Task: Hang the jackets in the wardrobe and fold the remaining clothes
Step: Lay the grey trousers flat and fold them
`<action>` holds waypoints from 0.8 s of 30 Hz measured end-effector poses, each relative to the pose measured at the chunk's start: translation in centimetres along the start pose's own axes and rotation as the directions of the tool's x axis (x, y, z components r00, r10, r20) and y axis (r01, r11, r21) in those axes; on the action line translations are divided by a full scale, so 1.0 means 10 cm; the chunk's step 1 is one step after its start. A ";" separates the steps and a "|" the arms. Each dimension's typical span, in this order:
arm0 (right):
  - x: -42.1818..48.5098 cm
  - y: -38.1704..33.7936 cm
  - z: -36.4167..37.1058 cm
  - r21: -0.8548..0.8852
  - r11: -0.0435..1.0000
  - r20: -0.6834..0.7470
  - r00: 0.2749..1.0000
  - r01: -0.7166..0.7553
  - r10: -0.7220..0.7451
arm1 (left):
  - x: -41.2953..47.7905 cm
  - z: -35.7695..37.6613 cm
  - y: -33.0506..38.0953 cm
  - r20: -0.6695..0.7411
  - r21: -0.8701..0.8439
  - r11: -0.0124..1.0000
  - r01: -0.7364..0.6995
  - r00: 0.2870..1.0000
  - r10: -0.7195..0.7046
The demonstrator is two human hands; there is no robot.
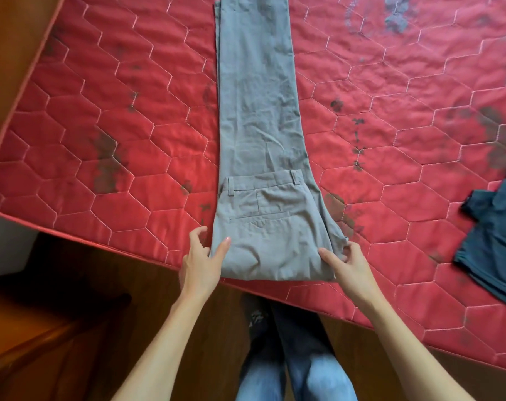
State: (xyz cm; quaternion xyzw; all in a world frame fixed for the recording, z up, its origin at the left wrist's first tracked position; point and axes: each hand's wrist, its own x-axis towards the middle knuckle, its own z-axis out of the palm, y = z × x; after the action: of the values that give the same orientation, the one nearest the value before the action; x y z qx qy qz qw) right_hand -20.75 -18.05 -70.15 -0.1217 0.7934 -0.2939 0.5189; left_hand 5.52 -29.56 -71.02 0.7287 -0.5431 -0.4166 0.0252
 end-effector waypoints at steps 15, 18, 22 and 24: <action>0.39 -1.74 -0.13 0.313 0.929 0.018 0.976 0.199 -0.215 | 0.58 -0.78 1.25 -0.005 -0.578 0.788 -0.211 0.967 0.255; 0.86 -2.02 -0.09 0.321 0.927 0.037 0.975 0.196 -0.219 | 1.03 -0.72 1.48 -0.058 -0.483 0.838 -0.255 0.964 0.260; 1.50 -2.13 -0.04 0.243 0.956 0.049 0.982 0.164 -0.181 | 1.71 -0.51 1.63 -0.090 -0.373 0.903 -0.214 0.977 0.194; 1.79 -2.10 0.01 0.149 0.977 0.024 0.988 0.150 -0.156 | 2.04 -0.39 1.61 -0.110 -0.295 0.936 -0.194 0.980 0.169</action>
State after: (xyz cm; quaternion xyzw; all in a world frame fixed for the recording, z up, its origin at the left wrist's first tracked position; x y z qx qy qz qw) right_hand -30.74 -43.78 -71.17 -0.1491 0.7485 -0.3884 0.5164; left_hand -3.10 -54.39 -72.42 0.6796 -0.5359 -0.4603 0.1978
